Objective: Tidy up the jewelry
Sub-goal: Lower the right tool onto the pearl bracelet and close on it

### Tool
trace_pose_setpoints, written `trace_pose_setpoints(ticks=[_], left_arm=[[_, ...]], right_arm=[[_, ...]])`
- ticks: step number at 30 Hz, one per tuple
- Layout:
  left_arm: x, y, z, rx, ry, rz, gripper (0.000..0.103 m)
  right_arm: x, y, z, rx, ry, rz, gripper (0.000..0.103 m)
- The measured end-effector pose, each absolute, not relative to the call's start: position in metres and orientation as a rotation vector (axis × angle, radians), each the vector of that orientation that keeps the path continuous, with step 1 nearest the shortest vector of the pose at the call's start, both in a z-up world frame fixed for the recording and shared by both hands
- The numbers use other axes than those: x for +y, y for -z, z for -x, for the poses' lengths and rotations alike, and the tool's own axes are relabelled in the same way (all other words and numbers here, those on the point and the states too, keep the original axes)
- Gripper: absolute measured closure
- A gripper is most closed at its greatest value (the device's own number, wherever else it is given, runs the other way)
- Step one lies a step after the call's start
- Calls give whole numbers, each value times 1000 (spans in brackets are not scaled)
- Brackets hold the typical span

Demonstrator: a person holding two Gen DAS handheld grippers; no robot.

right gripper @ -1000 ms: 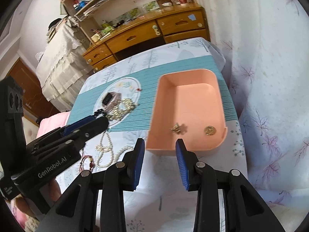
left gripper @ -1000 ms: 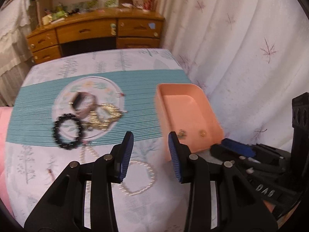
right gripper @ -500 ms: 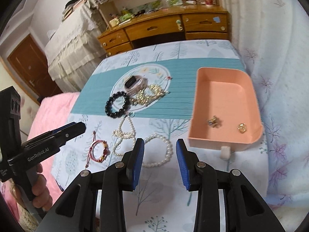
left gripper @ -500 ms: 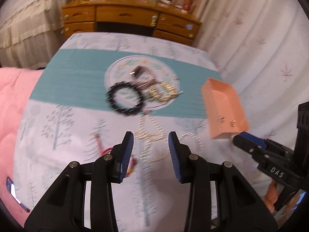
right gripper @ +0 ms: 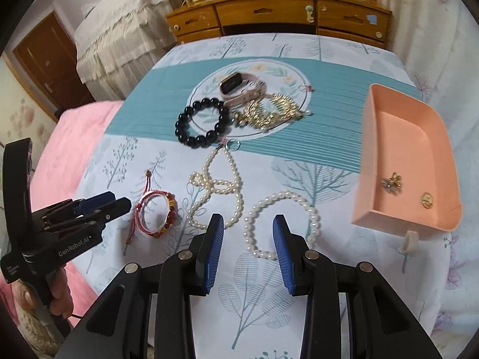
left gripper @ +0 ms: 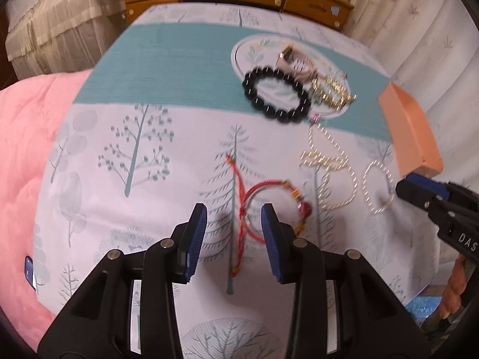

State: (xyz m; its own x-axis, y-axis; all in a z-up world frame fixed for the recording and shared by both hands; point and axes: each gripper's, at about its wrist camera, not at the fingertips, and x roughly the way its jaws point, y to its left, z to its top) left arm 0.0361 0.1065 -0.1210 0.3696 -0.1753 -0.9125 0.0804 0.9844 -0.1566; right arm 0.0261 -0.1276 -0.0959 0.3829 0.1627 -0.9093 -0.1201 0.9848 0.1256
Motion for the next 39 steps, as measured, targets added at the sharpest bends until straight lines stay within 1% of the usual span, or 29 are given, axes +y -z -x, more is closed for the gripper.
trace_pose_setpoints(ticks=[5,15,19,21,23,25,27,36,38,39], left_arm=[[102,134,-31,1205,198,69,69],[70,123,-29,1180,338,66,69],[56,124,-32,1180,369,53,69],[50,125,-32,1186,384,53,69],[45,127,-32,1192,393,47,69],[38,130,-32,1197,399,34,69],[33,133,-32,1202,401,23,69],[24,141,-38,1203,331,-24,69],[22,141,-41,1198,310,-38,70],[22,141,-41,1195,300,-46,75]], right_arm=[[-119,113,-31,1201,-174,-7,68],[-119,141,-36,1256,-148,41,68],[-112,150,-36,1256,-156,83,68],[-106,152,-33,1225,-151,146,69],[-99,153,-30,1198,-147,202,73],[-96,152,-26,1179,-166,218,87],[-96,152,-24,1165,-163,234,94],[-115,150,-18,1158,-176,153,95],[-119,149,-17,1155,-181,140,95],[-120,149,-16,1152,-184,133,95]])
